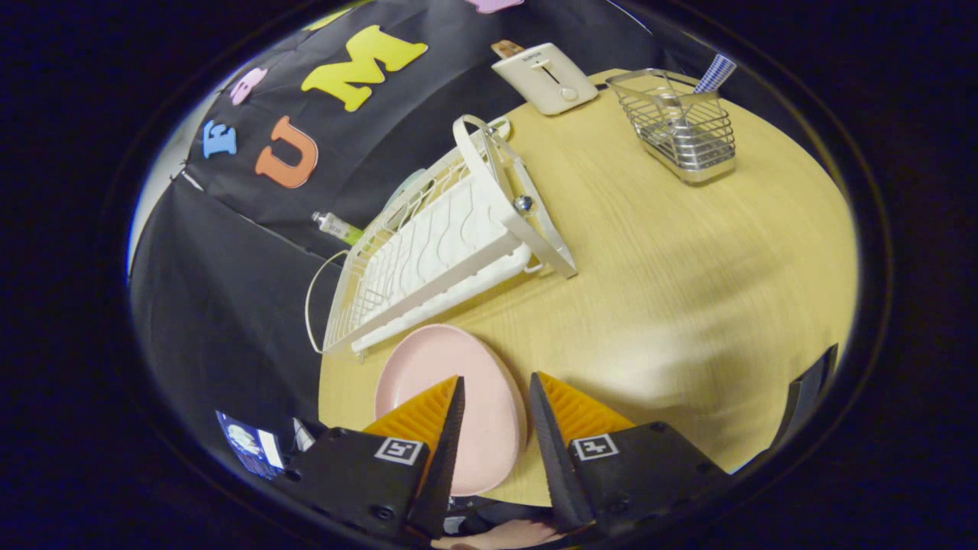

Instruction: Take the plate from the dish rack, then take the spoon from the basket and place it into the plate.

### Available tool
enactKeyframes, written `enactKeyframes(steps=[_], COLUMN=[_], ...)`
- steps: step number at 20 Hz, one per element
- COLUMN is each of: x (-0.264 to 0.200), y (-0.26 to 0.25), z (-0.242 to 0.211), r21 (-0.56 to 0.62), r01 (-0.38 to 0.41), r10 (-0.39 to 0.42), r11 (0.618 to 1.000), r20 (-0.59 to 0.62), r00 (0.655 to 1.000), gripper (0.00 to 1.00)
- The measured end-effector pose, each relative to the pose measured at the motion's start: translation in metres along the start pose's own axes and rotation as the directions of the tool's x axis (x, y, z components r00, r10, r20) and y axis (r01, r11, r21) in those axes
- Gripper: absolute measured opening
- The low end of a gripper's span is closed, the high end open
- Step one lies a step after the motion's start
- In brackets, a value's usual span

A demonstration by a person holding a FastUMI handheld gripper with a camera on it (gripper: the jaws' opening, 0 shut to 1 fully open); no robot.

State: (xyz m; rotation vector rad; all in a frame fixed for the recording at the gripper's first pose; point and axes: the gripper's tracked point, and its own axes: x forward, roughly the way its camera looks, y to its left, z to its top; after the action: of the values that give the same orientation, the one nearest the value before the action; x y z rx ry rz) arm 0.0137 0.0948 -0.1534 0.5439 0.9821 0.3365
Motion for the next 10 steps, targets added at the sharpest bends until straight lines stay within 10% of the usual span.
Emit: enactKeyframes(steps=[6,10], x=[-0.034,-0.077], y=[-0.022,-0.046], z=[0.034,0.066], r21=[-0.149,-0.243], r01=[0.125,0.349], r10=[-0.080,-0.176], r11=[0.981,0.905], r20=[0.278,0.532], r00=[0.957,0.828], gripper=[0.78,0.88])
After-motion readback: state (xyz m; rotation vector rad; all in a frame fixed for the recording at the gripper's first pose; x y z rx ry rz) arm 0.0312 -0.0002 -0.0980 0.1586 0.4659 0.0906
